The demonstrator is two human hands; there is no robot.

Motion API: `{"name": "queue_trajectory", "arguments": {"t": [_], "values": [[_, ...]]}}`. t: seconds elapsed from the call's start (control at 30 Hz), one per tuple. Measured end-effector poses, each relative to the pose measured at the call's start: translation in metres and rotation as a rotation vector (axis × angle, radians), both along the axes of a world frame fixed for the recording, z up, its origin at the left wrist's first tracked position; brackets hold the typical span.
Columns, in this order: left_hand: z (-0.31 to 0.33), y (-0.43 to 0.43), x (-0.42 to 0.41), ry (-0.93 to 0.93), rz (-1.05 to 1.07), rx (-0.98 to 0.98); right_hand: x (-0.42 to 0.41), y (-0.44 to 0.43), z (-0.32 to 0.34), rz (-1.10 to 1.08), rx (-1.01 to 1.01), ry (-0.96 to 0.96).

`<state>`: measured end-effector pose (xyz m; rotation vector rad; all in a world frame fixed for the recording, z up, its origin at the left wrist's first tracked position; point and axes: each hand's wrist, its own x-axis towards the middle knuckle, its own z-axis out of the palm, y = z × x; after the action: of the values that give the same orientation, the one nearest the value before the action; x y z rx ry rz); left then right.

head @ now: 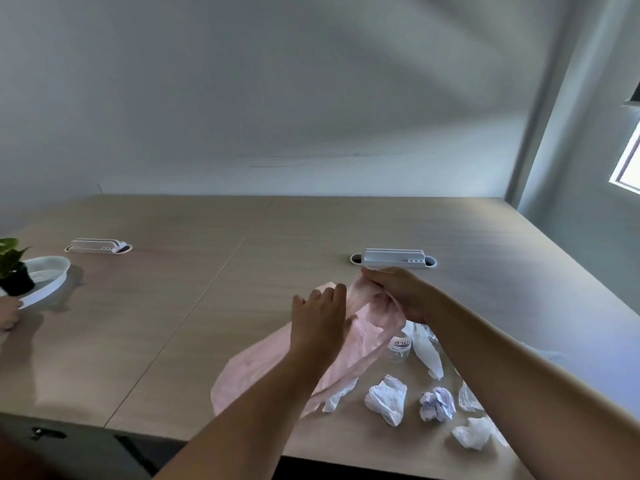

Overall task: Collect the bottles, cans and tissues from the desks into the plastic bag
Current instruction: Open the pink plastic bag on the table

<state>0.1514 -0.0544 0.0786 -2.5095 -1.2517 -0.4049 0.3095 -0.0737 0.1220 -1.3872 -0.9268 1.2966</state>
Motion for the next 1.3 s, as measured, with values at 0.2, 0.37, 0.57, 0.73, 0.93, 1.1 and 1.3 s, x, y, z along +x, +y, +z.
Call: {"name": "queue_trajectory", "arguments": {"t": [0.2, 0.37, 0.57, 0.73, 0.93, 1.1, 1.3], "values": [[0.034, 0.030, 0.018, 0.009, 0.160, -0.058, 0.005, -0.017, 0.027, -0.098, 0.122, -1.407], [0.062, 0.060, 0.005, -0.060, 0.152, -0.163, 0.037, -0.031, 0.005, -0.019, -0.005, -1.216], [0.053, 0.082, -0.032, -0.056, 0.155, -0.292, 0.046, -0.031, -0.003, -0.178, 0.184, -0.359], [0.034, 0.070, -0.057, 0.005, 0.176, -0.293, 0.035, -0.020, 0.005, -0.237, 0.005, 0.147], [0.012, 0.057, -0.093, 0.186, 0.230, -0.348, 0.035, -0.010, -0.013, -0.230, -0.301, 0.109], [0.004, 0.033, -0.093, 0.126, 0.117, -0.180, 0.014, -0.001, -0.010, -0.149, -0.301, 0.041], [-0.010, -0.012, -0.009, 0.033, -0.056, 0.013, -0.009, 0.012, 0.003, -0.025, -0.158, -0.095]]}}
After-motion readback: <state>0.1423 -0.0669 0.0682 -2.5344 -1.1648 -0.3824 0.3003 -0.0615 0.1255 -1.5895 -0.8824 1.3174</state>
